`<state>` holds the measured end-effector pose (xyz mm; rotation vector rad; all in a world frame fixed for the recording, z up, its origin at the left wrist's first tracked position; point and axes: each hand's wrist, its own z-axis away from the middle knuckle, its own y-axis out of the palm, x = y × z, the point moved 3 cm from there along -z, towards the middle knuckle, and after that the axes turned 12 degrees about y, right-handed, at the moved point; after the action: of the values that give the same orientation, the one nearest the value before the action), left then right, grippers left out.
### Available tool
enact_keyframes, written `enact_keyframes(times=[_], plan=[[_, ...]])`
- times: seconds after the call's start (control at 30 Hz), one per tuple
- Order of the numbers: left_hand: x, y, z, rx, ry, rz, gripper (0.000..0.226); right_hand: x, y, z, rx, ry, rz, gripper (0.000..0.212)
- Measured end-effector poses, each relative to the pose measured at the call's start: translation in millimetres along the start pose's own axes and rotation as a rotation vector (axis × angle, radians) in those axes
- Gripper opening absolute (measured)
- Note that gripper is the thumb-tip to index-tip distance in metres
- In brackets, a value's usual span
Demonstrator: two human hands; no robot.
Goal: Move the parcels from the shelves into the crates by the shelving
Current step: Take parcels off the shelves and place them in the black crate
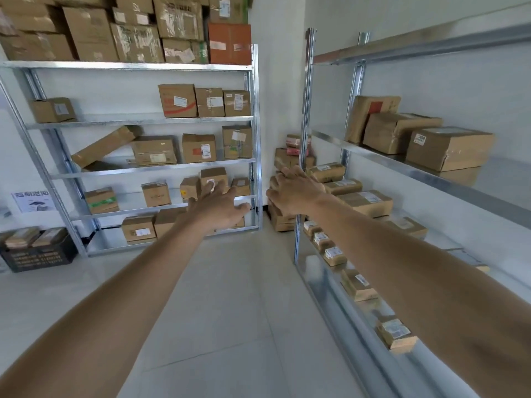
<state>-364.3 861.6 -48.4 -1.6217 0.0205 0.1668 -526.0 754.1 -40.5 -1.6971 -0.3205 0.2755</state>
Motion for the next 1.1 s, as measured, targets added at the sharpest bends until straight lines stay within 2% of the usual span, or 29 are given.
enact_keyframes(times=[0.43, 0.7, 0.87, 1.1], plan=[[77.4, 18.7, -191.4, 0.047, 0.041, -0.052, 0.071, 17.2, 49.5, -196.4, 0.020, 0.025, -0.007, 0.063], [113.4, 9.0, -318.1, 0.006, 0.114, -0.080, 0.067, 16.0, 64.1, -312.1, 0.018, 0.039, 0.007, 0.063], [127.3, 8.5, -387.9, 0.027, 0.132, -0.058, 0.074, 13.0, 71.1, -374.0, 0.003, 0.100, -0.020, 0.068], [150.8, 9.6, -490.6, 0.042, 0.237, -0.041, 0.072, 8.5, 81.1, -460.0, 0.013, 0.222, -0.007, 0.070]])
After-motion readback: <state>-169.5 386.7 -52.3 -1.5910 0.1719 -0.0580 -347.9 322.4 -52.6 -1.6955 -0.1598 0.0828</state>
